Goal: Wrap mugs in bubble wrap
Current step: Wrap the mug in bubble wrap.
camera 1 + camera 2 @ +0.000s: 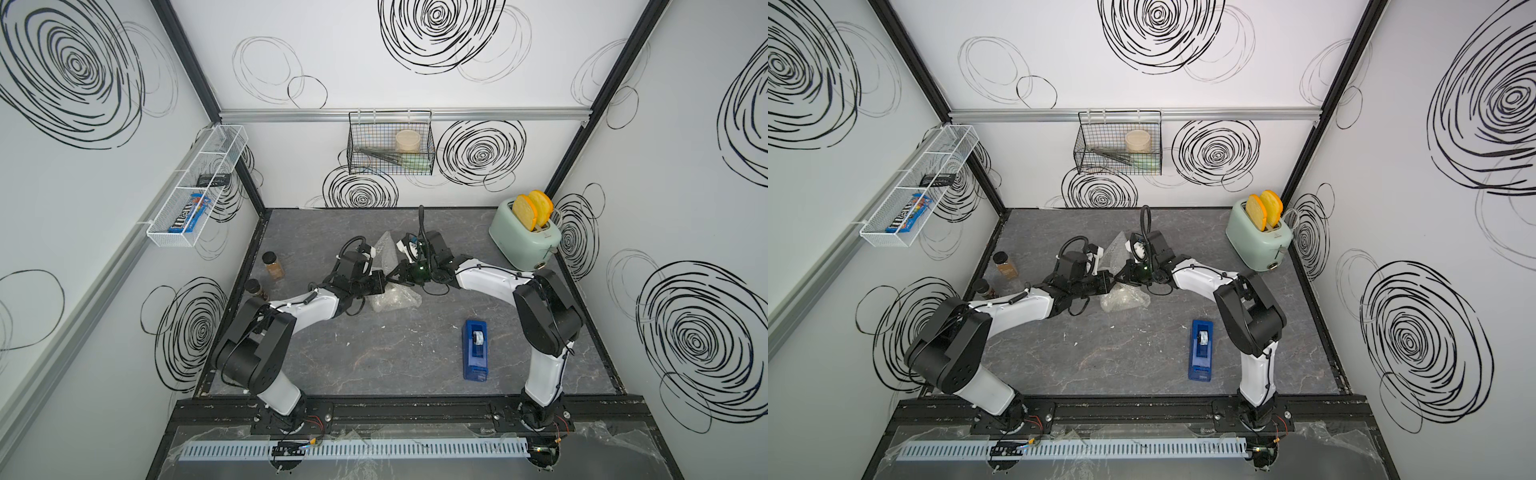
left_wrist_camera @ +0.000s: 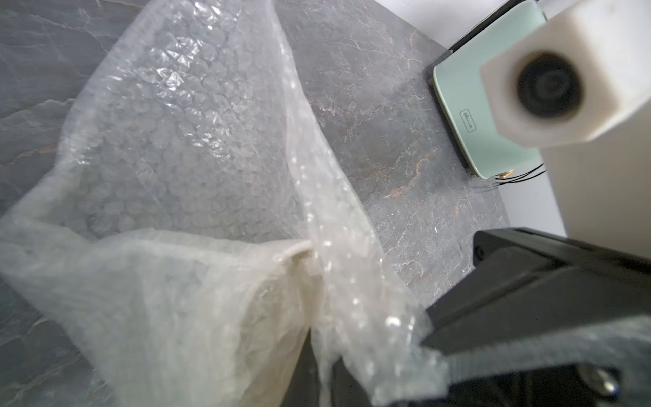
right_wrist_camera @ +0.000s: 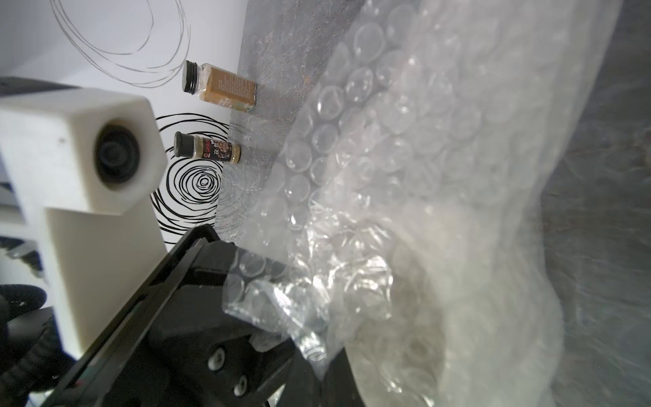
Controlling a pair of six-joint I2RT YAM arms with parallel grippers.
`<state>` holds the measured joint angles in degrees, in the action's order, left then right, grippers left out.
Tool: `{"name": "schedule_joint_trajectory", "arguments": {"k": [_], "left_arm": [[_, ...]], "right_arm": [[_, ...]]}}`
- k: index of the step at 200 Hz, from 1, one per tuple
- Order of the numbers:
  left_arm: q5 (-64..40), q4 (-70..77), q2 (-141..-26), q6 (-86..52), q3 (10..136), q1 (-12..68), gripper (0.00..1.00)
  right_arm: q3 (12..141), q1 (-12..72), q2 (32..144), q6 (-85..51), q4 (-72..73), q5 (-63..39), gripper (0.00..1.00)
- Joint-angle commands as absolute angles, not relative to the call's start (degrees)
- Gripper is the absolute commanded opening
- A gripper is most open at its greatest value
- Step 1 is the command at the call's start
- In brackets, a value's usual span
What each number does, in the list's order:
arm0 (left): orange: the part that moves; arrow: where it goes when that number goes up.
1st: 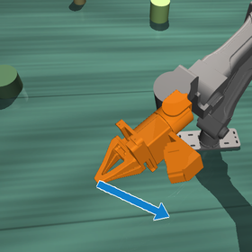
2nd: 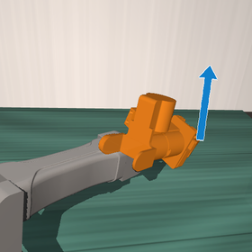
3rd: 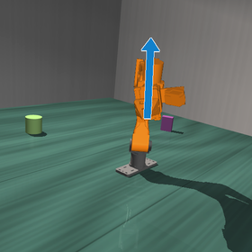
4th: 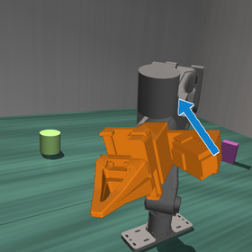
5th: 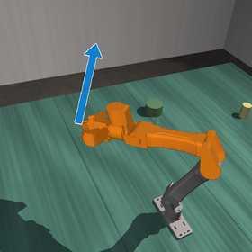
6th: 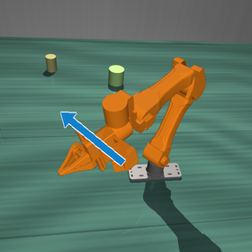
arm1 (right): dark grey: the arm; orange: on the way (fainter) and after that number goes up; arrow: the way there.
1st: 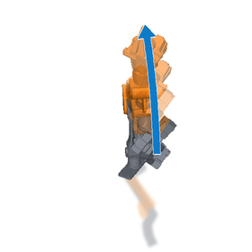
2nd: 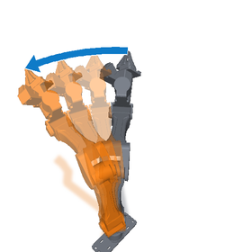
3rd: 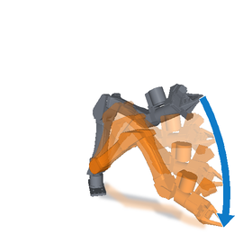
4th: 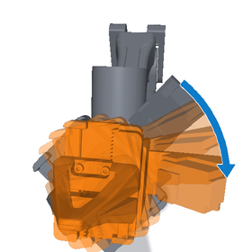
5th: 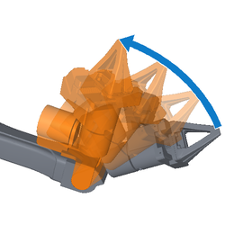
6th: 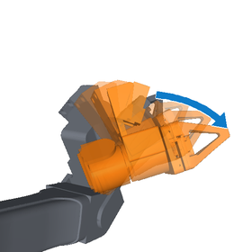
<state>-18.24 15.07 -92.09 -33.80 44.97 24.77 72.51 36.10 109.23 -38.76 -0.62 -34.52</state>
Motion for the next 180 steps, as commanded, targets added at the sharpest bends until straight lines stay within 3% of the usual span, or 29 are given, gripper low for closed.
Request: {"name": "schedule_joint_trajectory", "arguments": {"k": [1,55,100,147,180], "left_arm": [[-22.23,13.54,-92.50,-34.46,41.79,25.48,0.16],[-25.16,15.86,-87.37,-37.85,39.93,24.34,0.33],[-27.69,17.81,-84.98,-40.44,39.20,23.22,0.35],[-29.50,19.82,-84.37,-42.79,39.24,21.30,0.23],[-29.86,20.12,-83.41,-43.55,39.17,20.86,0.35]], "right_arm": [[72.93,37.00,113.61,-38.70,-2.95,-32.72,0.00],[72.78,36.65,115.21,-37.66,-5.02,-31.20,0.00],[72.86,36.41,115.27,-37.30,-5.71,-30.96,0.00],[73.44,36.12,114.02,-37.27,-6.65,-30.37,0.00],[75.01,36.19,114.58,-36.74,-7.94,-30.44,0.00]]}}
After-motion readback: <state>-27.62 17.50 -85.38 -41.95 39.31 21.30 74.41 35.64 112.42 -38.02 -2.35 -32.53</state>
